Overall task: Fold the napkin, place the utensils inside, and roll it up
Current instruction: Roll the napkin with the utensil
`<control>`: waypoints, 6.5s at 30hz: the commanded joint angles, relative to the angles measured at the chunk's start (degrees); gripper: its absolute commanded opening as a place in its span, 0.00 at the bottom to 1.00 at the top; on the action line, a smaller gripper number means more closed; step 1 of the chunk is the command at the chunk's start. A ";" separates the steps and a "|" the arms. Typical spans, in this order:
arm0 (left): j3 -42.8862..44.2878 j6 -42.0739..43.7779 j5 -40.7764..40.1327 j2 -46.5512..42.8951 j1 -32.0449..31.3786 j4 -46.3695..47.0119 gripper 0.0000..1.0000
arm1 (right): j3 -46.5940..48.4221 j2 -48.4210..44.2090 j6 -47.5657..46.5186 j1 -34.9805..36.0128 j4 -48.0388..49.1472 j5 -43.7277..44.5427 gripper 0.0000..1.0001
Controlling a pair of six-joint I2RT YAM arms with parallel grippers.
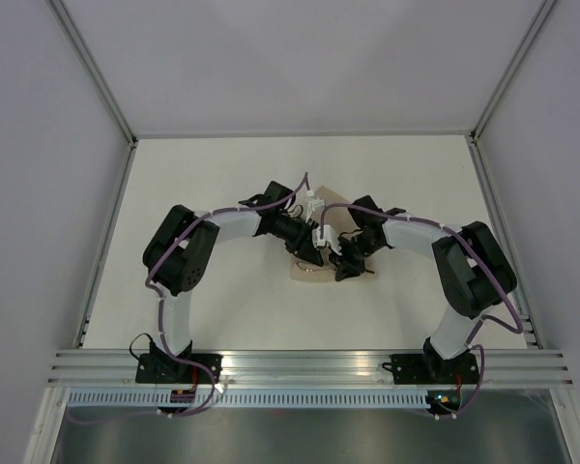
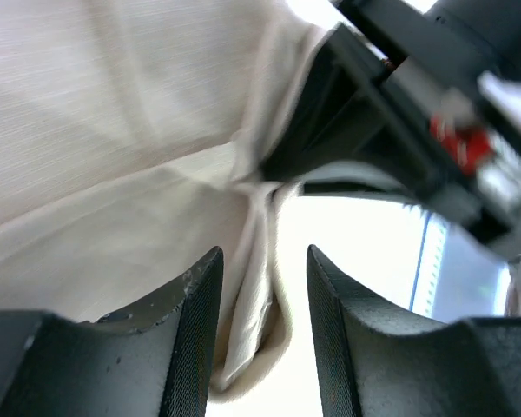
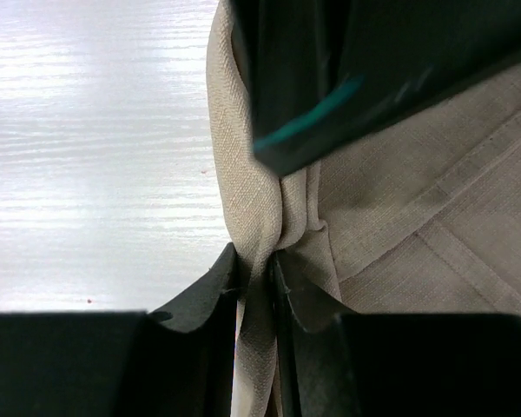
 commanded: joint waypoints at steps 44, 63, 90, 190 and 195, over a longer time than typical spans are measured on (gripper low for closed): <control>-28.02 33.32 -75.32 -10.72 -38.58 49.80 0.61 | 28.30 35.56 -15.68 -10.99 -44.28 -13.29 0.13; -25.91 22.87 -63.90 -7.63 -35.42 38.20 0.02 | 28.82 34.95 -14.18 -11.25 -43.93 -13.64 0.23; -17.56 6.52 -14.52 -5.44 -15.03 19.13 0.02 | 11.18 -0.28 -1.35 -21.62 -16.80 -13.20 0.60; -21.87 27.79 -69.42 -9.31 -34.53 30.73 0.55 | 31.99 39.52 -5.66 -11.16 -41.82 -4.32 0.19; -21.07 26.03 -66.00 -8.42 -33.92 26.34 0.13 | 31.90 38.81 -6.01 -11.16 -42.08 -4.85 0.21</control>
